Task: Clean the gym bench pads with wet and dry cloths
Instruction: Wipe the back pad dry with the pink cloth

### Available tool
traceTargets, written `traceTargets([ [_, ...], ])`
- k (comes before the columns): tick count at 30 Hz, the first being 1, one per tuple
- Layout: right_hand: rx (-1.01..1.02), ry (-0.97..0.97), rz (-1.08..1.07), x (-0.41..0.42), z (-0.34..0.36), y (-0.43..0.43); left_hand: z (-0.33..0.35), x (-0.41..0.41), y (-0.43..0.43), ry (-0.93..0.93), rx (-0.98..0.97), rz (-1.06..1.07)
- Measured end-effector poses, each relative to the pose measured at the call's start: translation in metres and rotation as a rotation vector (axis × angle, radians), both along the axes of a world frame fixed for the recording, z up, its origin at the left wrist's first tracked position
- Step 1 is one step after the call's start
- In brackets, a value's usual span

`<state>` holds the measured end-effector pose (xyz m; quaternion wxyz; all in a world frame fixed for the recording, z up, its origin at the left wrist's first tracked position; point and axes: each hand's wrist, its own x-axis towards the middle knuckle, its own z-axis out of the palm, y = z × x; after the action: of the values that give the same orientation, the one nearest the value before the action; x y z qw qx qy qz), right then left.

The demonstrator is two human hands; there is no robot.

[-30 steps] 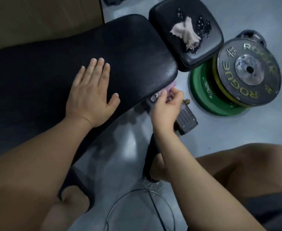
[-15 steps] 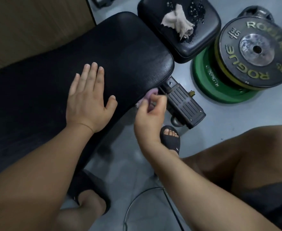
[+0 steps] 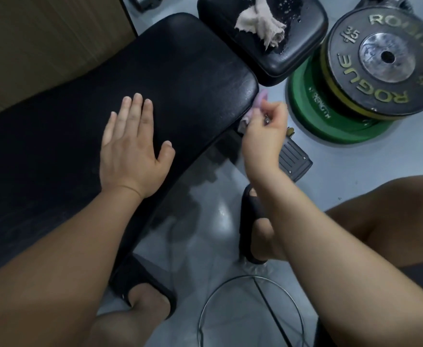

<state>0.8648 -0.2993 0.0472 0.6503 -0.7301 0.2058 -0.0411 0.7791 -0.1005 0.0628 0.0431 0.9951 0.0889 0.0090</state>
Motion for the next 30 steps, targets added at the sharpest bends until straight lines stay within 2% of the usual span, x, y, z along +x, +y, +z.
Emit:
traceTargets([
  [3,0.018,0.050,-0.016,0.007,-0.005,-0.004,-0.001,-0.001,0.001,0.006,-0.001,-0.001],
  [7,0.058,0.124,-0.020,-0.027,-0.020,0.017,0.000,-0.001,0.001,0.004,-0.025,-0.001],
  [9,0.102,0.166,0.043,-0.060,-0.024,0.036,0.002,-0.002,-0.001,0.008,-0.027,0.003],
  [13,0.149,0.208,0.303,-0.127,-0.015,0.057,0.009,-0.002,-0.003,0.066,-0.035,0.006],
  [15,0.174,0.190,0.313,-0.119,-0.005,0.048,0.018,-0.002,-0.003,0.127,-0.083,0.011],
  [18,0.227,0.133,0.120,-0.079,0.004,0.030,0.038,-0.016,0.002,0.258,-0.175,0.016],
  [20,0.145,0.152,0.113,-0.078,0.000,0.036,0.051,-0.040,0.008,0.343,-0.195,0.013],
  [23,0.109,0.116,0.295,-0.133,-0.019,0.063,0.065,-0.082,0.014,0.469,-0.182,0.059],
  [26,0.120,0.081,0.494,-0.171,-0.024,0.064,0.072,-0.118,0.019,0.603,-0.149,0.225],
  [30,0.124,0.037,0.172,-0.115,0.005,0.044,0.073,-0.152,0.019,0.656,-0.270,0.384],
])
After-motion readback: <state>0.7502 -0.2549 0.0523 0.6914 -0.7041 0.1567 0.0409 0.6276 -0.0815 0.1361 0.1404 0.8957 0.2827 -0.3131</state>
